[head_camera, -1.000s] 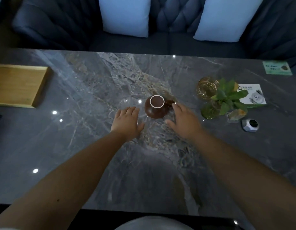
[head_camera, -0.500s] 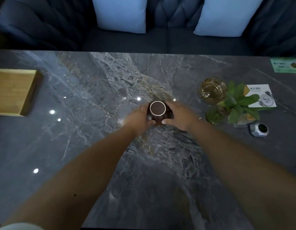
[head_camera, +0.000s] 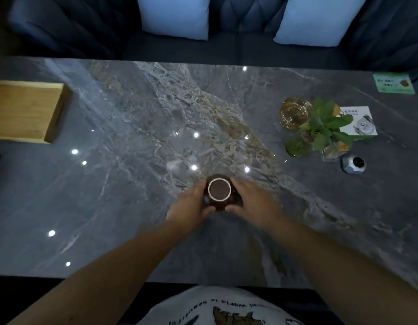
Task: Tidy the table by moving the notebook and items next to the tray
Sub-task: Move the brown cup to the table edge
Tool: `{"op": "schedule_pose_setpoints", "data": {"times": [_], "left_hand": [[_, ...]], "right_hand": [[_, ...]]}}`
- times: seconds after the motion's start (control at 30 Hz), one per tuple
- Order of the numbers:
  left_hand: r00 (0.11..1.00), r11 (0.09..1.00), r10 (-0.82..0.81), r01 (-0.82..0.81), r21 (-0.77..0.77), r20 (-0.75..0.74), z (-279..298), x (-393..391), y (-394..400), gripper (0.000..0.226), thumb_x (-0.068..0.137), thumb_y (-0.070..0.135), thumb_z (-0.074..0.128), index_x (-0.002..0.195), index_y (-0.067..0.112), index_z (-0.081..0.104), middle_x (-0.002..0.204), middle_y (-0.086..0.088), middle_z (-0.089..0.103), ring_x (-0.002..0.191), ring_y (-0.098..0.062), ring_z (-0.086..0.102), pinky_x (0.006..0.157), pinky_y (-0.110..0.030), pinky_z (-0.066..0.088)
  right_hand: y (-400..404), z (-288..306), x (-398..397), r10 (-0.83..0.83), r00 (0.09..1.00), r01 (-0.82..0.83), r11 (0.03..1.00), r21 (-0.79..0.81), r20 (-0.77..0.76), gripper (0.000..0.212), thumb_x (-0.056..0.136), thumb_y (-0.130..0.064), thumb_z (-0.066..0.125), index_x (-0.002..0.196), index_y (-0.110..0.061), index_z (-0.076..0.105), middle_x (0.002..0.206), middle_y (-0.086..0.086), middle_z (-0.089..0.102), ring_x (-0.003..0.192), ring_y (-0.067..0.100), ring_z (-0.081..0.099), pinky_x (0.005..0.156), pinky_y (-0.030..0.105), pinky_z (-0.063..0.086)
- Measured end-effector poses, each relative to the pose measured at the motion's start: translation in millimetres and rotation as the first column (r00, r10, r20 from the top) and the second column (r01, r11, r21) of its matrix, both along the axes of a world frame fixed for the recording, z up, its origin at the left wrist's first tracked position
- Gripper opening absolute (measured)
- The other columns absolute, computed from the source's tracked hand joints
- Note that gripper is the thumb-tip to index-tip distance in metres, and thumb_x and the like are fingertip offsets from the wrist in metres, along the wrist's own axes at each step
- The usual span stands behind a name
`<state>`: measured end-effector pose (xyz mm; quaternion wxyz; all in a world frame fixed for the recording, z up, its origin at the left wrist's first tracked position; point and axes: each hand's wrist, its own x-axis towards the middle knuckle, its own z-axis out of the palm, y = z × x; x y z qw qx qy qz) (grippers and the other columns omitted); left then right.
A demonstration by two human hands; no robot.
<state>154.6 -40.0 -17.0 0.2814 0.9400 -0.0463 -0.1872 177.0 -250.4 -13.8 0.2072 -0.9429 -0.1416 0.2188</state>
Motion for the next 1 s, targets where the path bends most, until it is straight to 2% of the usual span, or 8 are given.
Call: {"op": "schedule_pose_setpoints", "data": {"times": [0.17, 0.27, 0.43, 0.7, 0.83, 0.93, 1.0], "left_hand": [[0.997, 0.997, -0.064, 0.065, 0.028, -0.038, -3.4, -44.3, 8.1, 0.08, 0.084, 0.042, 0.065, 0.147, 0.013, 0.023, 0.146, -0.012, 0.041, 0.131, -0.027, 0.04, 0.107, -0.034, 0.029], [0.994, 0.994, -0.096, 0.098, 0.044, -0.044, -2.9, -60.5, 13.4, 0.08, 0.085, 0.043, 0.064, 0.146, 0.012, 0.023, 0.145, -0.013, 0.041, 0.13, -0.028, 0.04, 0.108, -0.036, 0.03], [0.994, 0.994, -0.095, 0.097, 0.043, -0.049, 0.9, -84.4, 16.3, 0.077, 0.085, 0.04, 0.064, 0.146, 0.014, 0.025, 0.147, -0.011, 0.039, 0.129, -0.027, 0.043, 0.101, -0.034, 0.035], [0.993, 0.994, -0.11, 0.11, 0.013, -0.035, -1.4, -93.4, 17.6, 0.077, 0.084, 0.037, 0.066, 0.145, 0.015, 0.025, 0.15, -0.01, 0.035, 0.131, -0.027, 0.041, 0.103, -0.035, 0.035], [0.995, 0.992, -0.091, 0.086, -0.094, -0.052, -2.3, -92.3, 24.1, 0.073, 0.085, 0.043, 0.063, 0.144, 0.019, 0.027, 0.145, -0.008, 0.04, 0.126, -0.025, 0.046, 0.097, -0.033, 0.038], [0.981, 0.983, 0.074, -0.102, -0.151, -0.177, -4.5, -86.0, 34.1, 0.063, 0.088, 0.057, 0.049, 0.14, 0.023, 0.036, 0.136, -0.004, 0.053, 0.119, -0.022, 0.053, 0.096, -0.033, 0.041], [0.938, 0.972, 0.181, -0.216, -0.091, -0.295, -5.1, -75.1, 37.7, 0.056, 0.089, 0.065, 0.037, 0.122, 0.023, 0.051, 0.118, -0.006, 0.065, 0.106, -0.025, 0.061, 0.092, -0.035, 0.045]], "right_hand": [[3.0, -7.0, -53.3, -0.006, 1.0, 0.006, 0.999, -0.032, -0.005, 0.088, 0.079, -0.057, 0.062, 0.148, -0.021, 0.021, 0.147, 0.006, 0.038, 0.133, 0.024, 0.035, 0.109, 0.037, 0.031], [4.9, -8.7, -71.2, -0.021, 1.0, 0.02, 0.999, -0.029, -0.019, 0.087, 0.08, -0.056, 0.062, 0.148, -0.02, 0.022, 0.147, 0.006, 0.038, 0.133, 0.024, 0.033, 0.108, 0.037, 0.031], [5.4, -6.0, -89.2, 0.05, 0.999, -0.051, 0.997, -0.055, -0.015, 0.087, 0.081, -0.058, 0.06, 0.148, -0.02, 0.02, 0.147, 0.005, 0.038, 0.133, 0.024, 0.034, 0.107, 0.039, 0.034], [6.3, -7.7, -103.3, 0.039, 0.999, -0.038, 0.993, -0.112, 0.004, 0.087, 0.081, -0.061, 0.057, 0.148, -0.021, 0.019, 0.148, 0.005, 0.037, 0.132, 0.025, 0.034, 0.103, 0.036, 0.035], [1.0, -3.2, -100.4, 0.027, 1.0, -0.027, 1.0, 0.016, -0.014, 0.084, 0.082, -0.067, 0.052, 0.147, -0.019, 0.027, 0.144, 0.006, 0.042, 0.131, 0.023, 0.036, 0.104, 0.035, 0.032], [-12.1, 2.6, -96.6, -0.173, 0.985, 0.172, 0.975, 0.139, -0.004, 0.082, 0.079, -0.075, 0.038, 0.137, -0.018, 0.044, 0.135, 0.007, 0.051, 0.124, 0.023, 0.046, 0.1, 0.033, 0.035], [-21.2, 6.3, -94.7, -0.378, 0.919, 0.391, 0.911, 0.132, -0.116, 0.079, 0.076, -0.08, 0.032, 0.125, -0.023, 0.056, 0.123, 0.005, 0.061, 0.111, 0.022, 0.057, 0.095, 0.036, 0.044]]}}
